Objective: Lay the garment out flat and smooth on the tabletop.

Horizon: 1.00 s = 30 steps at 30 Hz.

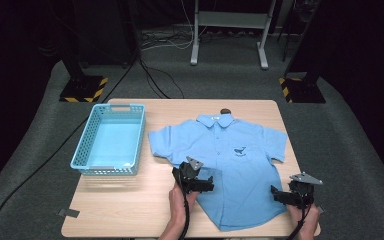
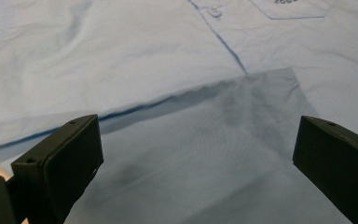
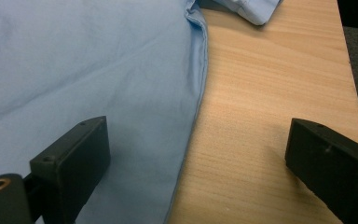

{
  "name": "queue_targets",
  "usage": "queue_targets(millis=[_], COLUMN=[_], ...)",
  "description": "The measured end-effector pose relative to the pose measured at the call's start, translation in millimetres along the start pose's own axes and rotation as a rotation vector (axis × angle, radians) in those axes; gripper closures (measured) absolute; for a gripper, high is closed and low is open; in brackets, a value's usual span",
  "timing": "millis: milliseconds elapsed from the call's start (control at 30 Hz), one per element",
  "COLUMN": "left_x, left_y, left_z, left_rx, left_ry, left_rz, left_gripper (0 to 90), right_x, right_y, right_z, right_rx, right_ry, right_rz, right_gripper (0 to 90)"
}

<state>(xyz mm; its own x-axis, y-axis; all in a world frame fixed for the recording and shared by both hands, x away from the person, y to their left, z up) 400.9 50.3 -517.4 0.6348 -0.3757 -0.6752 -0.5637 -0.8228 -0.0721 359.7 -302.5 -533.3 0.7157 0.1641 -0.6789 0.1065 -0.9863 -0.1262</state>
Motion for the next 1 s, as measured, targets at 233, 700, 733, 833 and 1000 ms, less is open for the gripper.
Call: queue_targets(millis=[233,700,733,833,1000], left_x=[11.4,36.7,36.5,35.4,32.5], left_y=[13.3,28.4,28.3,28.3,26.1], left_z=[-14.3,-23.0,-22.8,-23.3,-21.3], left_rx=[0.048,0.109,0.102,0.099,0.086], left_ry=[-0.01,-0.082,-0.072,-0.066,-0.04], left_rz=[0.031,0.048,0.047,0.041,0.031], left_gripper=[1.0,5.3,6.6,15.2,26.8], right_x=[-0.1,-0.3,-0.3,-0.3,-0.2], right_y=[-0.1,-0.8,-0.7,-0.7,-0.7], right_z=[0.0,0.3,0.3,0.2,0.2], right_rx=[-0.002,-0.008,-0.009,-0.009,-0.009], right_ry=[0.0,0.003,0.004,0.003,0.003], right_rz=[-0.002,0.003,0.003,0.002,0.003], right_gripper=[6.1,6.2,6.2,6.2,6.1])
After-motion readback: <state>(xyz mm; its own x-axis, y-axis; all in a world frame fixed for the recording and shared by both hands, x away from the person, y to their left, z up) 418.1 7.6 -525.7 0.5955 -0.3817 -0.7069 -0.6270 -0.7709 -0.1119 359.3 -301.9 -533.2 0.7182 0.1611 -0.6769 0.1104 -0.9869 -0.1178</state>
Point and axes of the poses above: each handheld gripper's, and its own axes: x roughly forward along the jaws, z roughly out of its underside, y roughly to its right, the point moved 1 cm from there along x, roughly forward along the jaws, and after that the axes turned 10 degrees about x, right-handed, at the moved point
